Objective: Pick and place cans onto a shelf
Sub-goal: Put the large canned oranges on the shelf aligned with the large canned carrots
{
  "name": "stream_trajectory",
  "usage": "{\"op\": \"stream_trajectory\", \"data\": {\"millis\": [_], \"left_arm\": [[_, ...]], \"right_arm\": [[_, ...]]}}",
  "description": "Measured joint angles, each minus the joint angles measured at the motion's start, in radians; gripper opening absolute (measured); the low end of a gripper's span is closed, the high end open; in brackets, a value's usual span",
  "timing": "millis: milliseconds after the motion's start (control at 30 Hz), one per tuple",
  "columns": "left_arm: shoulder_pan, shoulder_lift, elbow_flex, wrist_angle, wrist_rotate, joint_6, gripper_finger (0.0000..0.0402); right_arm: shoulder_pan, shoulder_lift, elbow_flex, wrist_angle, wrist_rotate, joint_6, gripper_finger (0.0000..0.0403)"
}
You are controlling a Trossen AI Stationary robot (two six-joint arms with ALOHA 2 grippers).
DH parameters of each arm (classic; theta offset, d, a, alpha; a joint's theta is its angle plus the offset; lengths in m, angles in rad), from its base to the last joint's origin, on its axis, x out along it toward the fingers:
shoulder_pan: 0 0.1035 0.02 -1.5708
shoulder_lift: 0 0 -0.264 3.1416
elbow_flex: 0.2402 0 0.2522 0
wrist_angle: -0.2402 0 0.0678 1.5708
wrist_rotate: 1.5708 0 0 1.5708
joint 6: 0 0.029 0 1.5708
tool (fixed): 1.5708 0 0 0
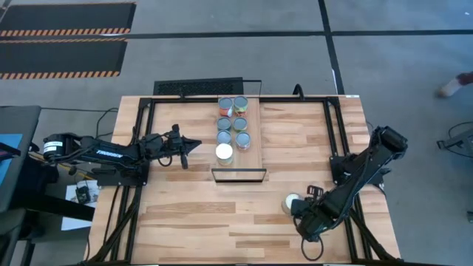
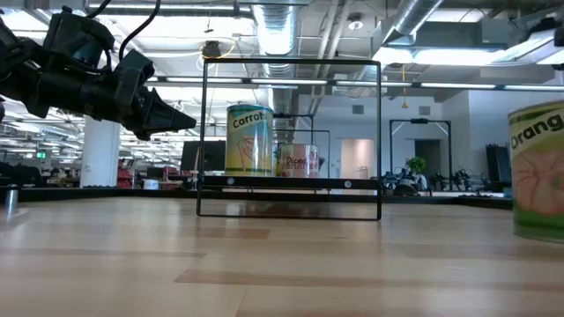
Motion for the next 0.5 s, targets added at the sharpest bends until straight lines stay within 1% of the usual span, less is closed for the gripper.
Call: {"op": "stream_trajectory", "data": {"millis": [133,267,500], "left_arm": [[0.0,0.0,0.0,-0.004,-0.001,0.0,0.0002],[0.0,0.0,0.0,-0.006,-0.008,0.0,0.0002],[0.0,0.0,0.0,-0.012,-0.008,0.005,0.0002]], "right_arm": [[0.005,-0.003,0.046,-0.071,0.05,-0.004,0.0189],[0.0,-0.004,0.076,-0.081,0.131,-0.093,0.0183],[-0.034,0.037,0.077,-0.085,0.135,-0.268,0.0168]]}}
